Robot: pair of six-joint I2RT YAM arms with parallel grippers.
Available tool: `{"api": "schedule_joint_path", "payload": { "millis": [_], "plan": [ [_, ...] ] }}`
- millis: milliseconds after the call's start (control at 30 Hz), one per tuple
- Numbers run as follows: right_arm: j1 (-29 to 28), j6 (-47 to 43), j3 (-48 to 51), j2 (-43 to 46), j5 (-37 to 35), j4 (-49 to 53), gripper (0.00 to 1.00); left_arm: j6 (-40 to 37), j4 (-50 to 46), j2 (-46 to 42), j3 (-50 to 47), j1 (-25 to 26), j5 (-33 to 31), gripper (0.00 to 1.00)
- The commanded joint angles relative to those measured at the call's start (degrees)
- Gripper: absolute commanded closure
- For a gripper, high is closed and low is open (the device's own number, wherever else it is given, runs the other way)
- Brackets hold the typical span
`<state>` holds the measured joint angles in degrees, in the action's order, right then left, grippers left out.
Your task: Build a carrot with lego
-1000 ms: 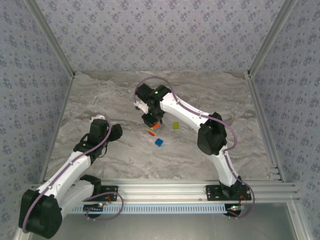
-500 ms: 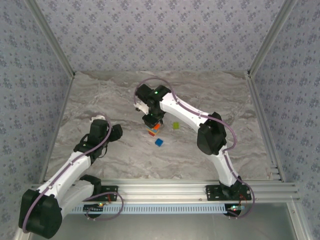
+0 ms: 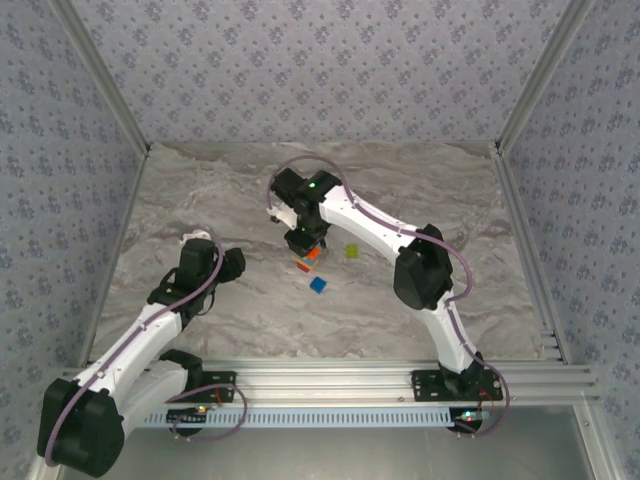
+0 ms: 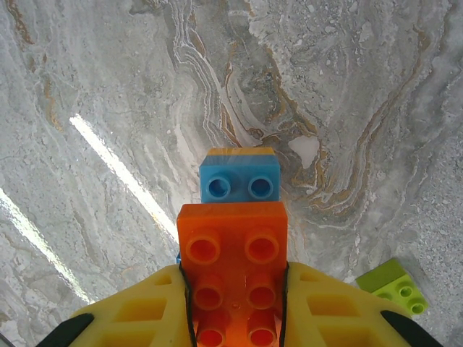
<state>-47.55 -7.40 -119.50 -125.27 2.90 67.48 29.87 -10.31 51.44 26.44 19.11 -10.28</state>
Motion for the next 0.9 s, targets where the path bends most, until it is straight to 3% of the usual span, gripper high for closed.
{"api": "schedule_joint_path", "payload": {
  "millis": [0, 867],
  "plan": [
    [-0.52, -0.79, -0.82, -3.02, 1.32, 0.72, 0.7, -0.6, 1.06, -0.63, -0.44, -0.31, 0.51, 0.21],
    [-0.36, 0.71, -0.38, -6.46, 1.9, 0.49, 0.7, -0.69, 1.69, -0.4, -0.63, -0.3, 0.57, 0.21]
  ]
}}
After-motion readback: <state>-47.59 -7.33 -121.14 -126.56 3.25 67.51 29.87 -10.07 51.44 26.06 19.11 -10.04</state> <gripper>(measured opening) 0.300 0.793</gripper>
